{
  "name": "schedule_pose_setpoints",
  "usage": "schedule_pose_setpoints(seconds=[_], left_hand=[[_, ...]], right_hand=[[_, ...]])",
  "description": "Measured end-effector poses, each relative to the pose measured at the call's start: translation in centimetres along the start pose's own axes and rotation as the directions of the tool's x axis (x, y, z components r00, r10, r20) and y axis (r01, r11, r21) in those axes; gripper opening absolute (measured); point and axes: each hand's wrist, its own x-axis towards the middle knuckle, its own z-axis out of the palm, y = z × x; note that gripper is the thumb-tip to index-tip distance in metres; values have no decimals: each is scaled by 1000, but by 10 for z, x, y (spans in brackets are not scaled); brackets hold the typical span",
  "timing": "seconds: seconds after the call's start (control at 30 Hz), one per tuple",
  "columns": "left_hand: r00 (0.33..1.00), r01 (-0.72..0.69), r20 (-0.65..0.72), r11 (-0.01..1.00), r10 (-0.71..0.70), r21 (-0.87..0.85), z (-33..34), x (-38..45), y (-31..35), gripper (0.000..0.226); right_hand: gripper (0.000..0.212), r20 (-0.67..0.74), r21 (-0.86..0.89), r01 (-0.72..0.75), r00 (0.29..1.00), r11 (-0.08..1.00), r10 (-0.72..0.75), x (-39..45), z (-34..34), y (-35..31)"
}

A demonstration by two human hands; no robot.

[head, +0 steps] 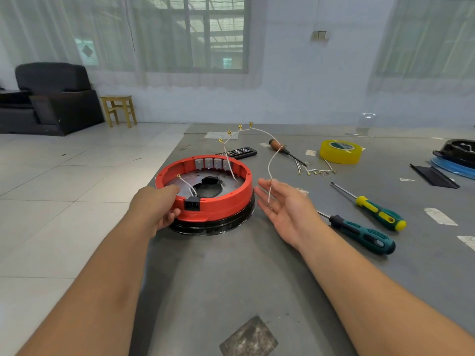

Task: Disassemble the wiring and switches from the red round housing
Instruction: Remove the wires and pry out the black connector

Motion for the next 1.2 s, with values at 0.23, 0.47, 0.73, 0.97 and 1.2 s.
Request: schedule_pose_setpoints(seconds=[0.23,0.47,0.73,0.97,1.2], left_hand=[[919,-158,-190,762,347,628,-1,-7,11,52],[901,-127,400,984,168,-127,33,-67,57,70],[742,-178,653,984,152,-27,58,-89,47,41],[709,-376,669,922,224,90,83,-105,36,32],[714,-290,660,957,235,-27,116,-129,15,37]], right_hand=[[11,58,-163,154,988,975,-146,-5,-13,-14],[17,188,-349,431,902,832,-389,-10,-29,-34],[15,222,-280,428,900,859,-376,-13,-36,-41],[28,259,29,231,938,972,-231,-19,-29,-49],[33,240,70,244,937,967,-254,-23,-21,-46]])
